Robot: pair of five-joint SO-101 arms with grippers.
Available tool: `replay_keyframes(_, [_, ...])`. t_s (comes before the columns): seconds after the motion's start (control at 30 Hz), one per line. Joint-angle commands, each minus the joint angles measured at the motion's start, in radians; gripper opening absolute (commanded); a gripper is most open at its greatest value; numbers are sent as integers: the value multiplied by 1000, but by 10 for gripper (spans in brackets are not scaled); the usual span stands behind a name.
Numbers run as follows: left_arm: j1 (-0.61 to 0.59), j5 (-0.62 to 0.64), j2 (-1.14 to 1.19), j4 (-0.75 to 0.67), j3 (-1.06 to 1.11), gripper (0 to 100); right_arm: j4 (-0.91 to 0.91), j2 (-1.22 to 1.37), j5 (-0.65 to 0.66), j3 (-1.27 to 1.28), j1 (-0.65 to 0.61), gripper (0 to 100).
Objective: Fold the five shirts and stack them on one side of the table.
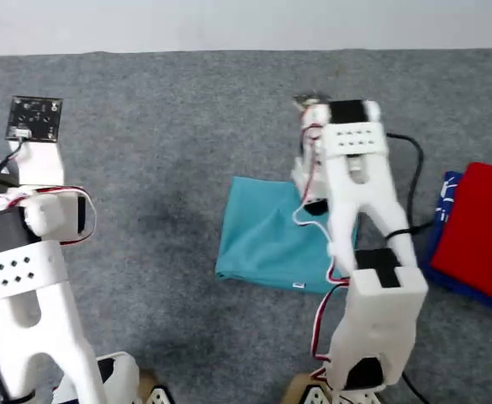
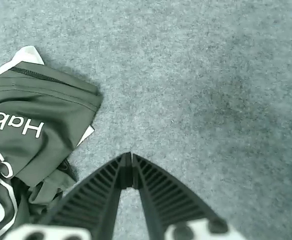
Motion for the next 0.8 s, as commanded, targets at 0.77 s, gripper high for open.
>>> replay_keyframes(0.77, [-8,-6,-29,31,-33,5,-101,27,98,-118,148,9])
